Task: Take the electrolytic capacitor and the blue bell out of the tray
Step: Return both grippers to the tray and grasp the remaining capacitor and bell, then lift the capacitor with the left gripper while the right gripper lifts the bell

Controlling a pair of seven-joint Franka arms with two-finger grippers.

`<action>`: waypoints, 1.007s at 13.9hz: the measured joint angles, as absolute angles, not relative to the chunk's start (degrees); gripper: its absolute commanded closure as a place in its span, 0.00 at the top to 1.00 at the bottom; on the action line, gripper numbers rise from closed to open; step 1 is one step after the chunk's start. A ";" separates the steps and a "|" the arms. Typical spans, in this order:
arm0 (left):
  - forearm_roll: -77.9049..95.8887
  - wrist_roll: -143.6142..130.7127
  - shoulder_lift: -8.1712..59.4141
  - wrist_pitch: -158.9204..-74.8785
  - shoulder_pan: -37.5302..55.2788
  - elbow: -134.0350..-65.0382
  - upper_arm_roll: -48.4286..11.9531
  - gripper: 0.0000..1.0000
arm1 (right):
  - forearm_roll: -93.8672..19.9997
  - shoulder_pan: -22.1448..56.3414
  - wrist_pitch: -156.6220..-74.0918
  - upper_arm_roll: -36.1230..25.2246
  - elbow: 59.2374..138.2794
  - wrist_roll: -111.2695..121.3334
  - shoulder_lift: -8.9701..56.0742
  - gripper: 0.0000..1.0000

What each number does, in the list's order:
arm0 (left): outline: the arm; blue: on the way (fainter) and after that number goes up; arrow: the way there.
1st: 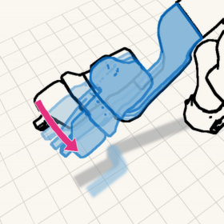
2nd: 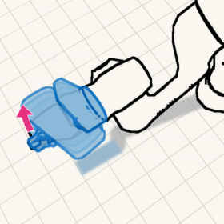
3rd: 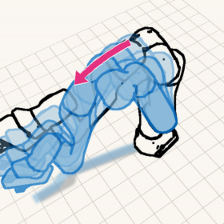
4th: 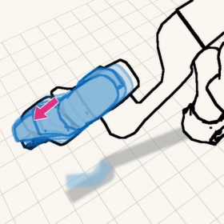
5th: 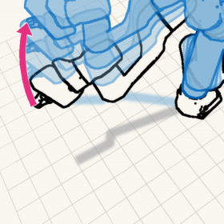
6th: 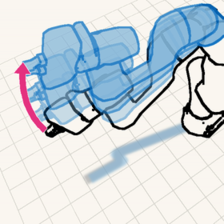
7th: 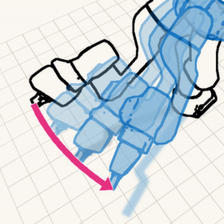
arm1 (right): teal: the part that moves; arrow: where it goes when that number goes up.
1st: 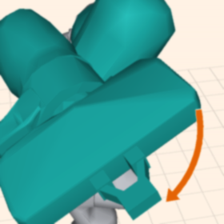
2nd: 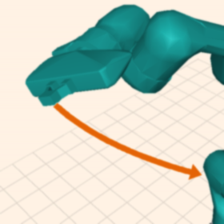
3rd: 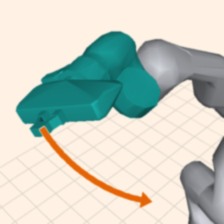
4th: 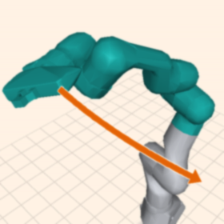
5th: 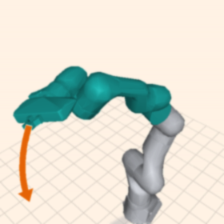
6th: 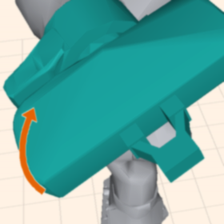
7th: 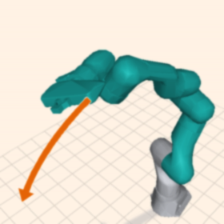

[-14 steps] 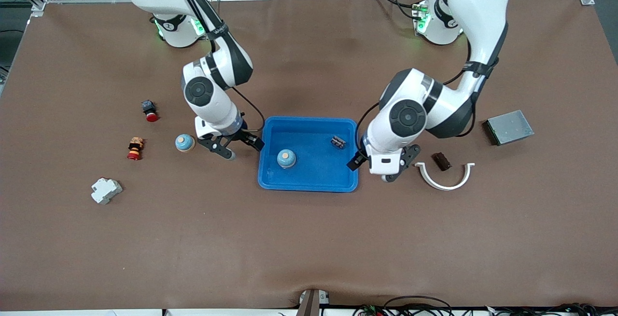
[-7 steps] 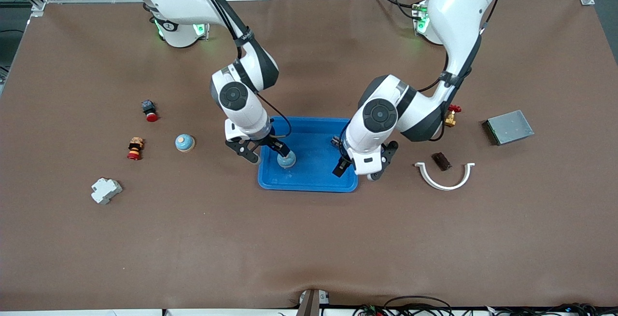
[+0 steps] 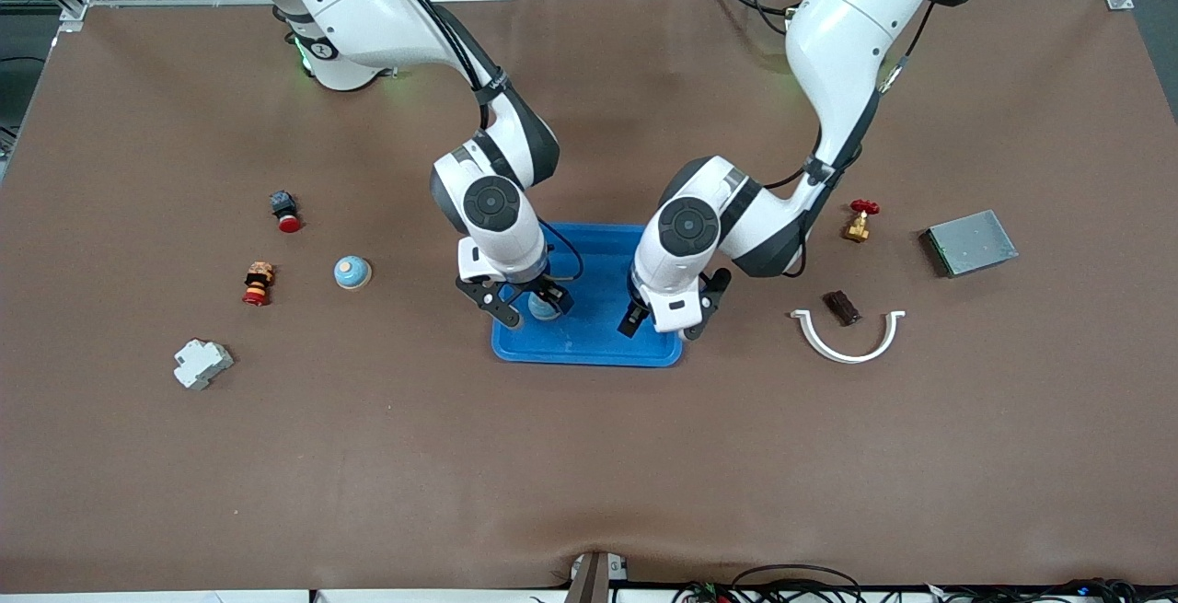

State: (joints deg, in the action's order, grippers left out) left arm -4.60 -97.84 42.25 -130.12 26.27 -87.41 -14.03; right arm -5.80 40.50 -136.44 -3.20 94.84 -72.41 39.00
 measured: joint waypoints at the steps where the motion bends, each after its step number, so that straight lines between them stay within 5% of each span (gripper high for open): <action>1: -4.61 -97.93 42.53 -130.12 26.59 -87.41 -13.99 1.00 | -5.64 40.50 -136.44 -3.26 94.55 -72.56 39.54 1.00; 12: -5.83 -100.17 44.36 -129.90 28.34 -88.82 -13.85 1.00 | -5.34 41.03 -136.54 -3.36 90.78 -73.31 44.53 0.98; 14: -5.95 -100.59 44.65 -129.88 28.68 -89.19 -13.84 1.00 | -4.29 41.06 -136.54 -3.36 90.41 -73.34 44.91 0.47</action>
State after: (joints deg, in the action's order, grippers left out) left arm -5.95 -100.59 44.65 -129.88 28.68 -89.19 -13.84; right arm -4.29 41.06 -136.54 -3.36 90.41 -73.34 44.91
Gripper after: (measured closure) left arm 0.000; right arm 0.013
